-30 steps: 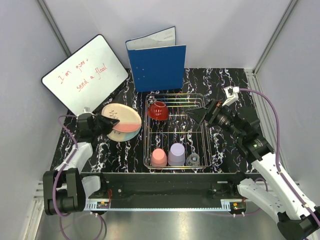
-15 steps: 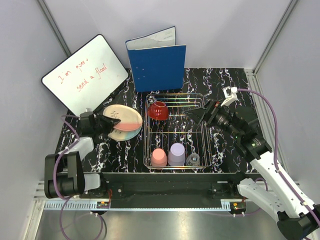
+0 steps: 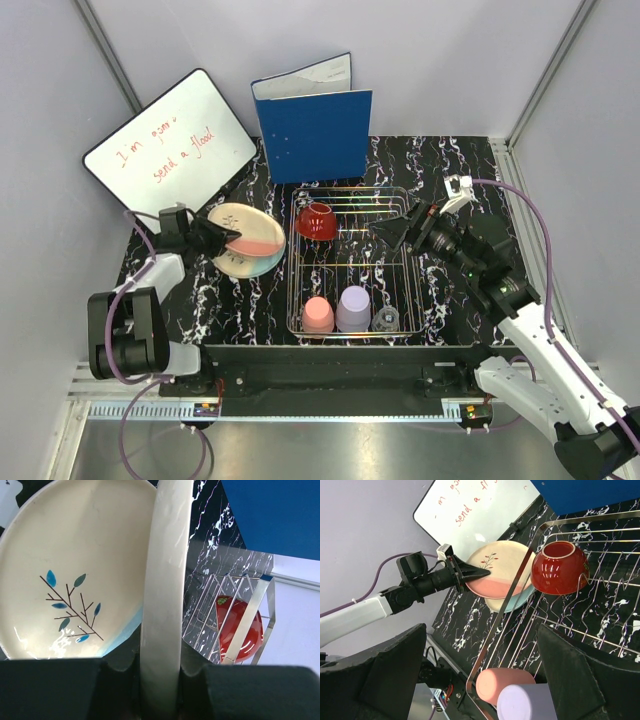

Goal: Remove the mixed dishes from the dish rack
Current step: Place the plate at the center of the board.

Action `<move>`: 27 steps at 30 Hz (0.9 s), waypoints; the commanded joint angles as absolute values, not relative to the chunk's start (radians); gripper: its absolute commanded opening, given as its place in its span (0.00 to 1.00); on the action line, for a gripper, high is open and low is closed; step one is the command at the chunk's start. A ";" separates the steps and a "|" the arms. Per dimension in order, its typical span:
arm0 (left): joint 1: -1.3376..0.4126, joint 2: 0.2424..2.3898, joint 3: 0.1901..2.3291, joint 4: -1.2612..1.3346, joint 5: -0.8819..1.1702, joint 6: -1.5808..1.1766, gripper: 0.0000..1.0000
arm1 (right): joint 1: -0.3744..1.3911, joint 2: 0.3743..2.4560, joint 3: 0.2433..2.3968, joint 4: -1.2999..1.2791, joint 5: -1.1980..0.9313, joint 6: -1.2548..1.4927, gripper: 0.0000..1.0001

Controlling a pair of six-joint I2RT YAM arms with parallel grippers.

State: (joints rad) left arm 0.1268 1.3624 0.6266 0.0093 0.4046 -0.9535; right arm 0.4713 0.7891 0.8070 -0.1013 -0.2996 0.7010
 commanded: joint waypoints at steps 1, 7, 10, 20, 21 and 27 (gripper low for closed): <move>0.112 1.445 0.634 -0.201 0.316 -0.859 0.10 | 0.476 0.792 0.798 -0.040 -0.302 0.699 0.99; 0.080 1.492 0.647 -0.216 0.318 -0.861 0.26 | 0.476 0.790 0.793 -0.035 -0.304 0.698 1.00; 0.071 1.499 0.646 -0.221 0.311 -0.862 0.31 | 0.474 0.790 0.792 -0.038 -0.302 0.698 1.00; 0.064 1.497 0.652 -0.282 0.284 -0.851 0.54 | 0.476 0.788 0.784 -0.035 -0.302 0.699 1.00; 0.064 1.496 0.653 -0.290 0.278 -0.853 0.55 | 0.476 0.790 0.781 -0.034 -0.302 0.698 1.00; 0.063 1.488 0.670 -0.336 0.255 -0.841 0.61 | 0.476 0.795 0.775 -0.023 -0.305 0.703 1.00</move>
